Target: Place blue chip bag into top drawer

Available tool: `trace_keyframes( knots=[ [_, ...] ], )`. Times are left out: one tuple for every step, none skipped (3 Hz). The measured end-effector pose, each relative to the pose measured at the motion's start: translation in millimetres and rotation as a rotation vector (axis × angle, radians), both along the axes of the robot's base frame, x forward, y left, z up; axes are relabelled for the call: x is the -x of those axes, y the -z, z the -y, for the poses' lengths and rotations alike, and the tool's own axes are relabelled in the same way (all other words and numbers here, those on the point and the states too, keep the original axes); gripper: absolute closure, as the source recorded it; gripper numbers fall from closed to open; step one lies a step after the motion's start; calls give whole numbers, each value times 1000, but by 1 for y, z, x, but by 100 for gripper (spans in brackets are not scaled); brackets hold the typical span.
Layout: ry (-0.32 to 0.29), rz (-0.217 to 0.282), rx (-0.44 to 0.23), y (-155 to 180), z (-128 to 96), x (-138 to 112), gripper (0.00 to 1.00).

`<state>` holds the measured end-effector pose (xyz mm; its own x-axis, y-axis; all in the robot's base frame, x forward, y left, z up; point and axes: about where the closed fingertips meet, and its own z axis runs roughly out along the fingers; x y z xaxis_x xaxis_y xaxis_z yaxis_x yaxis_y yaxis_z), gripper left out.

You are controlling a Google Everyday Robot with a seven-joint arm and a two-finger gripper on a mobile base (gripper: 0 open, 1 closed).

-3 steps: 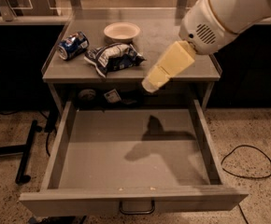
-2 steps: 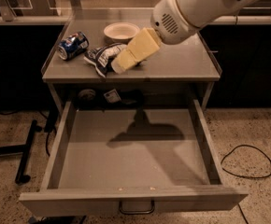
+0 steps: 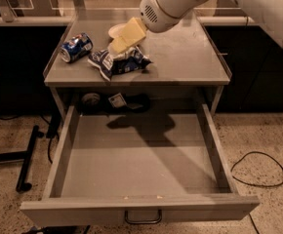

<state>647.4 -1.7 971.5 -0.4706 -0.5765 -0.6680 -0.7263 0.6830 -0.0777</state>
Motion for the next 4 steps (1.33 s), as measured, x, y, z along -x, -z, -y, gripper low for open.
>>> trace_keyframes(
  knots=[
    [-10,-7,85,24,-8,-31,0],
    [-41,3,153,43,-21,-44,0],
    [-77,-2,212,61,-39,-58,0],
    [-92,-26,253,81,-50,-74,0]
  ],
)
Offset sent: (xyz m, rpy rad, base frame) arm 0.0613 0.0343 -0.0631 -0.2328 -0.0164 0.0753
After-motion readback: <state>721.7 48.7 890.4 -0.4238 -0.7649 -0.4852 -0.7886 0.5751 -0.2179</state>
